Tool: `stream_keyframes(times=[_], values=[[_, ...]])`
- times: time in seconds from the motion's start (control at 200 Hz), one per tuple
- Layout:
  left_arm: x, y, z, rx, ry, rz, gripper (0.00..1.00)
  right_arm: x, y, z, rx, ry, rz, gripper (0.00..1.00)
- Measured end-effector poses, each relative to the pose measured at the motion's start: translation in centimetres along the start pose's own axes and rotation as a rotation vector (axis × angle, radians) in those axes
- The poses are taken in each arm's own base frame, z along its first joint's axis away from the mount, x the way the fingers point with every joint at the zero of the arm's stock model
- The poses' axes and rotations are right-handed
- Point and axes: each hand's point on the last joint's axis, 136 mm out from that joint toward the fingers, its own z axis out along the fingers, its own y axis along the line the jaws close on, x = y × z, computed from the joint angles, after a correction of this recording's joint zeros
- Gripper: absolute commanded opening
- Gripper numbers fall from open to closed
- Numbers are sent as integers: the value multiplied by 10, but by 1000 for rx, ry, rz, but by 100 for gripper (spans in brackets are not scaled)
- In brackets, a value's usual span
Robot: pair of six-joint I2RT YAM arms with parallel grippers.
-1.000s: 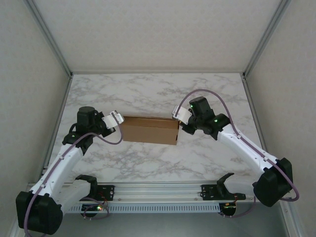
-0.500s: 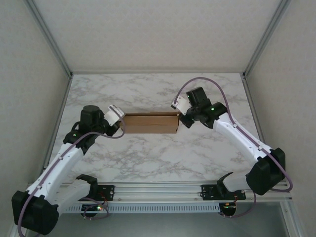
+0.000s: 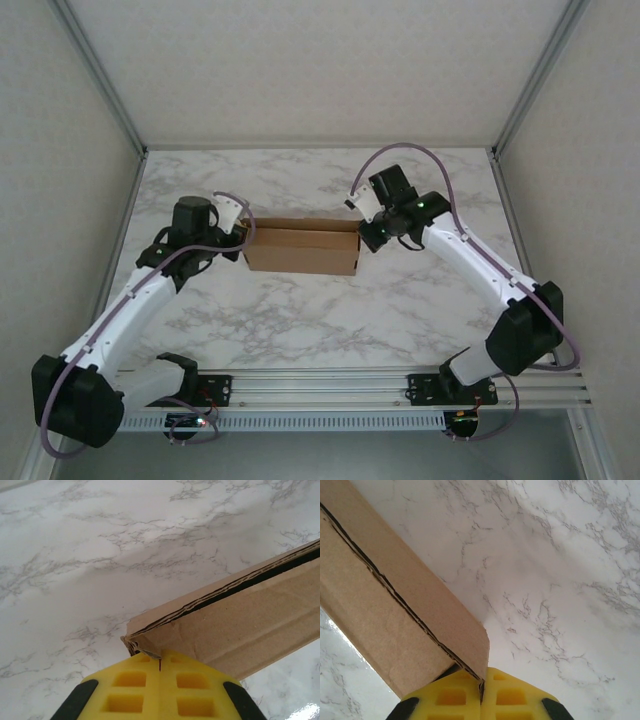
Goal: Fold the paper box
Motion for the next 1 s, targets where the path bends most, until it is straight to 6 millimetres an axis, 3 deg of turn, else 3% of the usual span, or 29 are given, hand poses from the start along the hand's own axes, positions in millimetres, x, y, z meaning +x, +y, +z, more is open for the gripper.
stream_keyframes(times=[0.34,0.471,0.996], values=[[-17,4,5,-20,35,-106,0,-7,-9,0,7,41,160,0],[-15,5,12,-26,62,-151,0,-19,-21,3,-7,42,264,0],[-13,7,15,-53,80,-237,0,-22,-23,13,0,116,562,0]])
